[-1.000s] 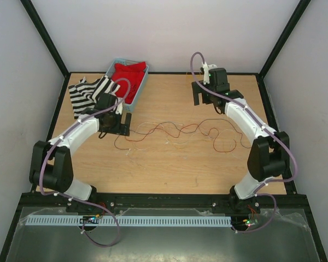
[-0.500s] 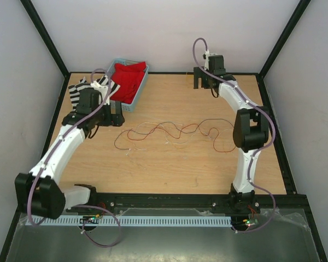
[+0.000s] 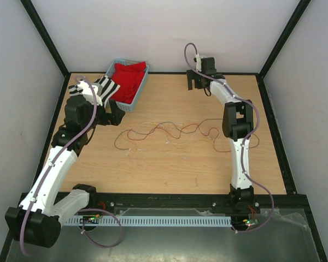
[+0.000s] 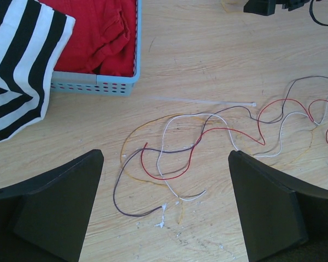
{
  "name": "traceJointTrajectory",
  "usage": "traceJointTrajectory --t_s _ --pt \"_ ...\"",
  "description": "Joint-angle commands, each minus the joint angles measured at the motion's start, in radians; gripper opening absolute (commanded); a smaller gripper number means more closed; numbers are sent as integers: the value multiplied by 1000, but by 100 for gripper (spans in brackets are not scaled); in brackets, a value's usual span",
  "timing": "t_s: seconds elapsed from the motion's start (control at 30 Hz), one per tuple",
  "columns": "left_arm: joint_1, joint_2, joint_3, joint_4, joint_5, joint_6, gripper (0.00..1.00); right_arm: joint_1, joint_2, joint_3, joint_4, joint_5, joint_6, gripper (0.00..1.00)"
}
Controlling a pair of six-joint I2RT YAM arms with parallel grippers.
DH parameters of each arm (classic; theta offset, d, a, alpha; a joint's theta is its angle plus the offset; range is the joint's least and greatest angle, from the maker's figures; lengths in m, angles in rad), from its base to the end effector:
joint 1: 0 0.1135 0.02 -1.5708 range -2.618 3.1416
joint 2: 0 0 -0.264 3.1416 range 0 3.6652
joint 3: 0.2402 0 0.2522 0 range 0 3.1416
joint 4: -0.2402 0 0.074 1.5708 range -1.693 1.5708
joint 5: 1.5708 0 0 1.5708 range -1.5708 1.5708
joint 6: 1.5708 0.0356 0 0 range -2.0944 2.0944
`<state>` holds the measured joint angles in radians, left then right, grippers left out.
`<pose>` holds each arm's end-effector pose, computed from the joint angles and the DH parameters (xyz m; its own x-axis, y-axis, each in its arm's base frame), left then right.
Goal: Zip-tie the wires
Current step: Pick up the cable at the center of the board.
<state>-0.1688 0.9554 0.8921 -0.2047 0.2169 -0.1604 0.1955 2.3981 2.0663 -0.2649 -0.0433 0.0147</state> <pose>0.2163 -0.0446 0.3446 -0.3166 -0.1043 -0.9428 0.3222 0.9230 -0.2103 0.5452 0.1095 0.2076 -0.5545 -0.0948 -0.8267 -0.2211 0.9746 0.0365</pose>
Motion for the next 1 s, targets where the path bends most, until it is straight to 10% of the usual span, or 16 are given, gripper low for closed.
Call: traceJointTrajectory --t_s 0.0,0.7,0.97 --pt "5 -7 -25 38 9 -14 99 1 31 64 -5 -77 -79 94" --pt "5 -9 -39 47 21 -21 99 7 158 163 -43 -136 -157 84" --pt "5 -3 -41 48 25 -22 99 26 163 158 -72 -87 -188 54"
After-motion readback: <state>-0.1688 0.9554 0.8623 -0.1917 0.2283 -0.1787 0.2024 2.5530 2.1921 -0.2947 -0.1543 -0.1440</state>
